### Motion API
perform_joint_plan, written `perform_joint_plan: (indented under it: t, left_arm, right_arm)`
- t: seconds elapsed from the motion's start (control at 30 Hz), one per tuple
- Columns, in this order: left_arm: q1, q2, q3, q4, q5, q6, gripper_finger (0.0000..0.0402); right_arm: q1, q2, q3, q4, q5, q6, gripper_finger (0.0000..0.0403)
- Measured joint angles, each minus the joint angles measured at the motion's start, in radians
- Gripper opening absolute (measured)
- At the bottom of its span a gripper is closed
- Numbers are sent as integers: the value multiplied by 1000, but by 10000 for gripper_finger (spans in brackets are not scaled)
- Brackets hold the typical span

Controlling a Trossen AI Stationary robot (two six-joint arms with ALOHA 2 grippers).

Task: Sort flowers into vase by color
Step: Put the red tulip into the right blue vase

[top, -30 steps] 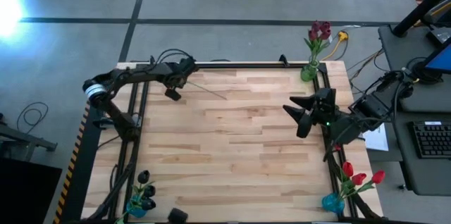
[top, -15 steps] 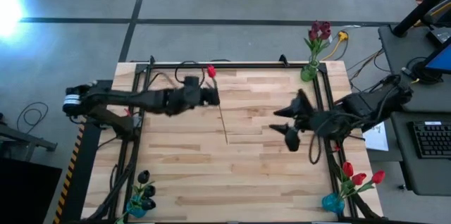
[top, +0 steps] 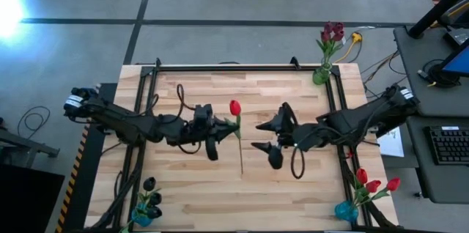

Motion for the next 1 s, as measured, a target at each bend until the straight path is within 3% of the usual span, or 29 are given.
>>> perform_joint_plan:
  t: [0.27,0.67,1.0]
  left_arm:
    - [2,0,0,88,171,94,0]
    - [33,0,3,84,172,149,0]
    - [39,2,4,79,171,181,0]
  right_arm:
    - [-35,65,0,238,-20,-16,254]
    - [-42,101,0,384,-49,-24,160]
    - [-74,105,0,386,-52,-57,38]
